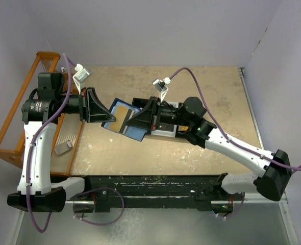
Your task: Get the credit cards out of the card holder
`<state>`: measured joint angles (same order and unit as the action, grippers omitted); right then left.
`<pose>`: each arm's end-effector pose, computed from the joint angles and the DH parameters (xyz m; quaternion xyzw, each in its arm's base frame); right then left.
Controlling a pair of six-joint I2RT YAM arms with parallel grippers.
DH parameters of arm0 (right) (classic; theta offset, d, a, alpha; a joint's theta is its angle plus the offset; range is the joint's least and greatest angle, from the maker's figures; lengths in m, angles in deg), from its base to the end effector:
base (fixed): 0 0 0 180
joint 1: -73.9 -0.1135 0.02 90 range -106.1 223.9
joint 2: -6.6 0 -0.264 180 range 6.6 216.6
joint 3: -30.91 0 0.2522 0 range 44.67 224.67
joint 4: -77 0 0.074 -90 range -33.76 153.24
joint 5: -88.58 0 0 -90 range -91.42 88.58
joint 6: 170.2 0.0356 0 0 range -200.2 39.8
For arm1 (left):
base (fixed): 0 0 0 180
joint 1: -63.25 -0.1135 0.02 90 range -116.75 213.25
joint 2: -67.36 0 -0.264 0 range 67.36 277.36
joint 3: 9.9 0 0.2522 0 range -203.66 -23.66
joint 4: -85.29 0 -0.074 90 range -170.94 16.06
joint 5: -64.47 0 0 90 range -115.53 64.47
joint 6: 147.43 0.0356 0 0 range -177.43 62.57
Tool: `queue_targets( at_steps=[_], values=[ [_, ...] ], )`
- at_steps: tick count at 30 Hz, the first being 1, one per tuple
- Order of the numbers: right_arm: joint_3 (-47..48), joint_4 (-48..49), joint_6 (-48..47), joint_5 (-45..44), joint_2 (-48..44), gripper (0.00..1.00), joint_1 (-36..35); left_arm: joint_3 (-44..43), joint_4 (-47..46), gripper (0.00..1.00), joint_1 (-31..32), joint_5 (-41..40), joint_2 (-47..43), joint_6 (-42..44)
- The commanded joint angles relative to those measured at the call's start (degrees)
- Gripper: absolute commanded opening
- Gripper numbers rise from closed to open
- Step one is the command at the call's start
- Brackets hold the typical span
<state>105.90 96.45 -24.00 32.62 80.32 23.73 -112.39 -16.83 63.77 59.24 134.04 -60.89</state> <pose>0.1736 0.2393 0.4091 -0.2119 0.5554 0.7295 0.3382 0.1770 -0.0371 0.4517 0.2564 0.6818 -0.6260 0.2784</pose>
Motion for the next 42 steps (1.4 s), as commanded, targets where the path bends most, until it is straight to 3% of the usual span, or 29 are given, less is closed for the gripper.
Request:
queue_targets(
  at_steps=[1, 9, 12, 19, 25, 29, 32, 34, 42],
  values=[
    [-2.39, 6.51, 1.09, 3.10, -2.85, 0.00, 0.97, -0.37, -1.57, 0.16, 0.19, 6.28, -0.88, -1.36],
    [-5.85, 9.70, 2.93, 3.64, -4.03, 0.00, 1.77, 2.14, -8.41, 0.15, 0.21, 7.81, -2.71, -8.55],
    [-6.05, 9.46, 3.10, 4.30, -4.25, 0.00, 2.15, 2.89, -12.36, 0.07, 0.19, 7.92, -3.45, -12.15],
    [-7.92, 7.84, 2.71, 4.11, -6.99, 0.01, 3.03, 3.19, -15.00, 0.00, 0.19, 6.92, -3.74, -14.11],
    [-6.84, 12.41, 5.61, 5.12, -4.45, 0.20, 3.05, 3.27, -15.30, 0.00, 0.19, 6.63, -3.79, -14.79],
    [-6.47, 15.24, 7.46, 5.50, -2.84, 0.26, 3.06, 3.34, -15.86, 0.00, 0.19, 6.72, -4.01, -15.62],
    [-6.61, 17.77, 9.16, 5.85, -2.52, 0.43, 3.05, 3.56, -16.11, 0.00, 0.19, 6.72, -4.05, -15.93],
    [-6.49, 18.71, 9.51, 5.59, -2.46, 0.50, 3.06, 3.65, -16.38, 0.00, 0.19, 6.55, -4.10, -16.09],
    [-1.55, 15.69, 8.48, 3.25, -0.11, 0.54, 2.99, 4.37, -17.34, 0.00, 0.19, 6.16, -4.47, -16.34]
  ],
)
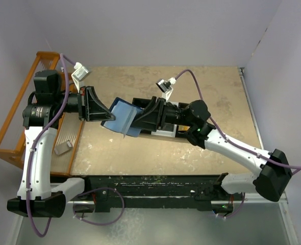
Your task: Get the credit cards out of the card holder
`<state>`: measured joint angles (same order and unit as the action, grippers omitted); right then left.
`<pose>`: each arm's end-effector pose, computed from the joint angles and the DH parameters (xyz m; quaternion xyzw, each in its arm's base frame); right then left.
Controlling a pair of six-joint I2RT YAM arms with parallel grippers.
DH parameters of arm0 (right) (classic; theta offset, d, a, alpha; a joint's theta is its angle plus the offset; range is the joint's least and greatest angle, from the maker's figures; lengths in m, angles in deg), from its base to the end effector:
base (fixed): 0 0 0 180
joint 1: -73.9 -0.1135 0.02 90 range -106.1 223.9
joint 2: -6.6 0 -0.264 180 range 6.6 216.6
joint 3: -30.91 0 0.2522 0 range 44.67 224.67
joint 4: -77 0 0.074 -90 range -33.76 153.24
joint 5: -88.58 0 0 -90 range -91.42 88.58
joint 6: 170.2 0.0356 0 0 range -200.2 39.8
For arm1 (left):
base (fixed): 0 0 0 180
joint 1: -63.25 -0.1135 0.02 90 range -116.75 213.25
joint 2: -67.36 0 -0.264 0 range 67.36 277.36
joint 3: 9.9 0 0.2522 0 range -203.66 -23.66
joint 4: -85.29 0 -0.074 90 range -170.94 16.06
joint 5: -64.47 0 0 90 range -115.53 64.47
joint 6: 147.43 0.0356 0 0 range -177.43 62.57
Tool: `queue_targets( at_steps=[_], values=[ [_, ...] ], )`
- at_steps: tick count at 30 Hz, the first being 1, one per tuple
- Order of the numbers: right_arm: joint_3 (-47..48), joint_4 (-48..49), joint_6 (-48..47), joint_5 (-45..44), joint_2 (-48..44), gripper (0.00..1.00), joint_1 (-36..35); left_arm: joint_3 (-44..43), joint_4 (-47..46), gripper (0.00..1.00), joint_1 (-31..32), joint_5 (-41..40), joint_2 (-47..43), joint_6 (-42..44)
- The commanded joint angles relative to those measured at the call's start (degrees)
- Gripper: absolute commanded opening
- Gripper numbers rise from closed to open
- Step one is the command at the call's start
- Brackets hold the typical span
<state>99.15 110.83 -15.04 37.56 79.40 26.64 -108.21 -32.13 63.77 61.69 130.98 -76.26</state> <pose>0.1750 0.2223 0.3954 -0.2102 0.5155 0.7698 0.3122 0.1767 -0.0372 0.4581 0.2526 0.6690 -0.6453 0.2689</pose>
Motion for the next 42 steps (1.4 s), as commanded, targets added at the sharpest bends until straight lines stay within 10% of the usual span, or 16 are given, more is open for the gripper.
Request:
queue_targets(
  at_steps=[1, 11, 42],
  values=[
    [5.73, -0.99, -1.19, -2.56, 0.81, 0.54, 0.07, 0.29, -2.06, 0.00, 0.19, 3.49, -1.53, -0.76],
    [17.92, -33.28, -21.60, -11.99, -0.79, 0.52, -0.17, 0.88, -0.97, 0.01, 0.19, 3.60, -2.01, 1.07],
    [33.01, -51.76, -47.43, -23.18, 3.31, 0.63, -5.99, 0.92, -3.47, 0.02, 0.19, 9.42, -1.54, -3.28]
  ],
)
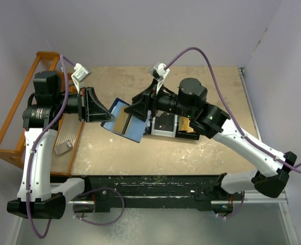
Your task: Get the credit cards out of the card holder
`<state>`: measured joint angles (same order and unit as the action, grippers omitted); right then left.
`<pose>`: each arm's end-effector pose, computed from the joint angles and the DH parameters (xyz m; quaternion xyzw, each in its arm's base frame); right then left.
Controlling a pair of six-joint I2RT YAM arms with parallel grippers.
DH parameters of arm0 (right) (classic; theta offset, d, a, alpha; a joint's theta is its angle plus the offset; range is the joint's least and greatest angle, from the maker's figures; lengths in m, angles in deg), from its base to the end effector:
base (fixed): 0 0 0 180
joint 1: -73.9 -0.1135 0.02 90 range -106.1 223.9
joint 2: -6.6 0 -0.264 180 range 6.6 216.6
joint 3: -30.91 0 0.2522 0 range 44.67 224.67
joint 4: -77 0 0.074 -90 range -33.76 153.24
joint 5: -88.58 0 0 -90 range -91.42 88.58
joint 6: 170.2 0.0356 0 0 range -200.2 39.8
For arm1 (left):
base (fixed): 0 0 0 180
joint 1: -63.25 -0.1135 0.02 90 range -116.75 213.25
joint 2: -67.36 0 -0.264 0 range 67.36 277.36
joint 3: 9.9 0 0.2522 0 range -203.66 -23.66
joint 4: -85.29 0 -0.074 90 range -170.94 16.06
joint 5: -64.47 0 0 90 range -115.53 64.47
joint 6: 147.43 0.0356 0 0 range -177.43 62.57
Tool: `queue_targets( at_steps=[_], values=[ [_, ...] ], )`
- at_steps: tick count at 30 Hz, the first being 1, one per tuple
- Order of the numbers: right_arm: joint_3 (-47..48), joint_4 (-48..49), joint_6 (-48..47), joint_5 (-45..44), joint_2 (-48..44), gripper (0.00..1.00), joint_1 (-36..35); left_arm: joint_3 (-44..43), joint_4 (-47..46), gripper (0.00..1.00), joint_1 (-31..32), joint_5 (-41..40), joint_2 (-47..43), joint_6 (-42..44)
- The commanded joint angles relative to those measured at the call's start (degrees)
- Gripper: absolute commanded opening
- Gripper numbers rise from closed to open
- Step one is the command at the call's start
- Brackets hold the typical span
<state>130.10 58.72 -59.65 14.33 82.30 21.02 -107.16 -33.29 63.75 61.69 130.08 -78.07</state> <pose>0.1697 0.2402 0.4797 -0.2831 0.6133 0.5114 0.5312 0.1740 -0.0371 0.4569 0.2476 0.6706 -0.6473 0.2647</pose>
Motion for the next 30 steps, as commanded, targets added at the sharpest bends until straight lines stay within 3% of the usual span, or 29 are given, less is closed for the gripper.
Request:
queue_targets(
  at_steps=[1, 5, 9, 12, 14, 20, 22, 26, 28, 30],
  values=[
    [1.39, 1.37, -2.51, 1.77, 0.37, 0.63, -0.38, -0.10, -2.38, 0.02, 0.21, 9.60, -0.69, -1.57],
    [-3.59, 8.67, 2.43, 13.57, -0.80, 0.58, -0.19, -0.19, -2.73, 0.02, 0.21, 10.45, -0.83, -1.92],
    [-6.32, 13.04, 4.15, 22.22, -0.82, 0.44, 0.84, -0.16, -3.57, 0.02, 0.21, 11.32, -1.11, -2.69],
    [-6.55, 16.89, 8.20, 30.14, 1.29, 0.22, 2.80, -0.13, -4.82, 0.02, 0.21, 11.24, -1.12, -3.65],
    [-6.18, 19.80, 12.16, 35.66, 2.98, 0.01, 4.39, 0.14, -5.71, 0.02, 0.21, 11.30, -1.26, -3.75],
    [-6.13, 22.92, 17.91, 41.58, 3.85, 0.00, 7.12, 2.64, -11.70, 0.19, 0.21, 7.95, -2.24, -4.03],
    [-5.83, 19.06, 16.15, 41.03, 3.08, 0.00, 7.47, 2.70, -9.93, 0.35, 0.21, 4.41, -2.48, -0.79],
    [-4.75, 9.50, 11.77, 37.87, 1.14, 0.00, 8.08, -8.36, 17.32, 0.54, 0.21, -10.03, 2.20, 25.11],
    [-3.95, 4.48, 10.06, 35.63, 0.71, 0.00, 8.34, -11.19, 23.50, 0.59, 0.21, -18.57, 4.69, 30.66],
    [-3.30, 1.98, 9.58, 34.01, 0.74, 0.00, 8.54, -12.02, 28.17, 0.59, 0.21, -20.17, 5.60, 35.80]
  ],
)
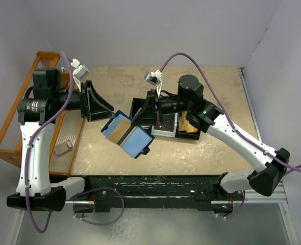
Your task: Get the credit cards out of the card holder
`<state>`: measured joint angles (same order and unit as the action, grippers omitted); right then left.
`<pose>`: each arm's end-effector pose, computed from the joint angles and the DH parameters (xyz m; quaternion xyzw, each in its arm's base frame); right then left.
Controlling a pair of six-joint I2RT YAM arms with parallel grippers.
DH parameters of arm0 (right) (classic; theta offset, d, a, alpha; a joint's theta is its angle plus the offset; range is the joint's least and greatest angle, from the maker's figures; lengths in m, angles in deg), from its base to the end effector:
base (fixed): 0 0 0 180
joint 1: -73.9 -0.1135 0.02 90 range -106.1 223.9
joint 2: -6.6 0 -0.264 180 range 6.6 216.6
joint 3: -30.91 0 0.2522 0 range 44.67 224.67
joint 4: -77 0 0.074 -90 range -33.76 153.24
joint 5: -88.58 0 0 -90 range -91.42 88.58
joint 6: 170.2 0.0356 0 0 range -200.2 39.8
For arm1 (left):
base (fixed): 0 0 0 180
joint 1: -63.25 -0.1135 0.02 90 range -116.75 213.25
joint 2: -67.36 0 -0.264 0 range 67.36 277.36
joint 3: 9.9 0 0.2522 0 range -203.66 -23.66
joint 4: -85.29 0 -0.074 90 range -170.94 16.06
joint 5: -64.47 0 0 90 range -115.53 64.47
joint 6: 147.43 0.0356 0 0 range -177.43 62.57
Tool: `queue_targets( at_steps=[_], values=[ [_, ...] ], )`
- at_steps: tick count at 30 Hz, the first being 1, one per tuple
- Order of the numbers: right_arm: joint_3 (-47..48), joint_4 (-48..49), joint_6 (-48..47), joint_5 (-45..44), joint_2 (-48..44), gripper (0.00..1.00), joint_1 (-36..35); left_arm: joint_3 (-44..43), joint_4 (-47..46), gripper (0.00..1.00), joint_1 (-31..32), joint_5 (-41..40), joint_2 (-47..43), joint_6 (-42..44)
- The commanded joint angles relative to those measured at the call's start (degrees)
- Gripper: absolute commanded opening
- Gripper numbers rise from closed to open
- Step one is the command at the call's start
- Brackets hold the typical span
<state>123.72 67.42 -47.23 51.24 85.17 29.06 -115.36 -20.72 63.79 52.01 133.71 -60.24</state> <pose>0.1980 0.2368 0.4421 -0.3872 0.5705 0.6478 0.3240 0.1765 -0.0364 0.4677 0.2760 0.6968 -0.5654 0.3444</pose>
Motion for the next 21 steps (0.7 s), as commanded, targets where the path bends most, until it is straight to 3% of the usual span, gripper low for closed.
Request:
queue_targets(
  at_steps=[1, 8, 21],
  values=[
    [3.52, -7.83, -3.09, -3.44, -1.92, 0.00, 0.49, -3.68, 17.16, 0.60, 0.17, -10.42, 1.97, 19.28],
    [8.40, -17.27, -7.29, -5.58, 0.94, 0.00, 0.54, -1.05, 18.75, 0.73, 0.17, -7.98, -1.29, 22.76],
    [12.44, -20.12, -10.92, -3.74, 3.73, 0.00, 0.54, 1.78, 20.83, 0.76, 0.17, -6.20, -1.12, 26.94]
  ],
)
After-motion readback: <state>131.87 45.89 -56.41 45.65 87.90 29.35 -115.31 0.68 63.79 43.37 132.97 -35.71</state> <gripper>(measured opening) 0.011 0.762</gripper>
